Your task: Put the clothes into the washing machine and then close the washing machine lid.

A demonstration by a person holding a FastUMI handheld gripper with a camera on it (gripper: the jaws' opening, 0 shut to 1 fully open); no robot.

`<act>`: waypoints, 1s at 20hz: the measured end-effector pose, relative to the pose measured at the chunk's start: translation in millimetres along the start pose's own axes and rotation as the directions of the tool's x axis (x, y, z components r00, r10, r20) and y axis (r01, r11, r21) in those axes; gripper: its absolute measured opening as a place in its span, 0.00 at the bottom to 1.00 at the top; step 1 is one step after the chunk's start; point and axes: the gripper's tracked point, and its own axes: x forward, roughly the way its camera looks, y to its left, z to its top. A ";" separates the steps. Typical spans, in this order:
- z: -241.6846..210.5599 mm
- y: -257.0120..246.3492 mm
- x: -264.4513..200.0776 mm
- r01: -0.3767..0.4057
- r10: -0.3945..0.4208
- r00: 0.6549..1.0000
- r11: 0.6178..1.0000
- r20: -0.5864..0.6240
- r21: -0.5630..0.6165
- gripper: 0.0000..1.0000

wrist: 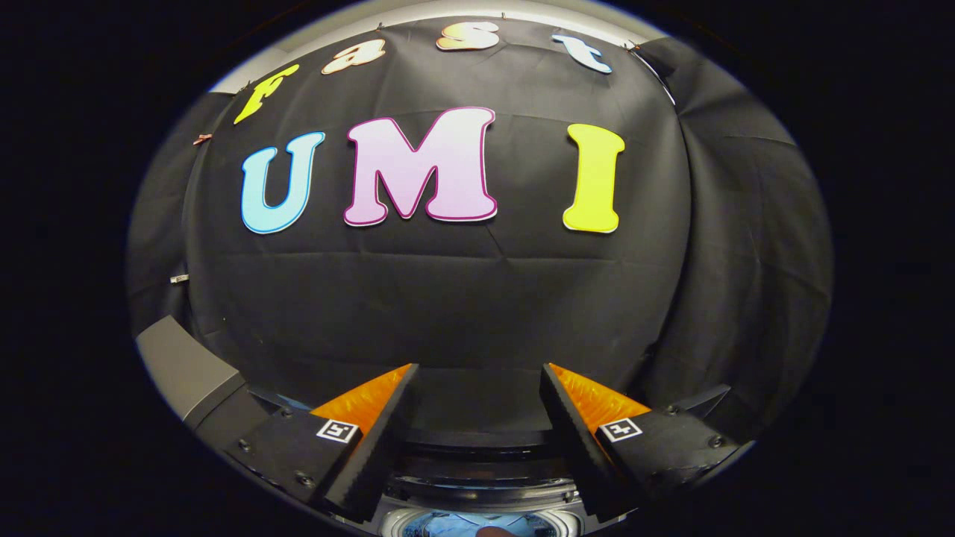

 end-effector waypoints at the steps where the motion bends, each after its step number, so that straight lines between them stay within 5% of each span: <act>1: -0.3 -0.5 -5.4 -0.001 0.001 1.000 1.000 0.004 -0.001 1.00; 20: -19.5 -0.5 -73.0 0.029 -0.029 0.999 1.000 0.019 -0.001 1.00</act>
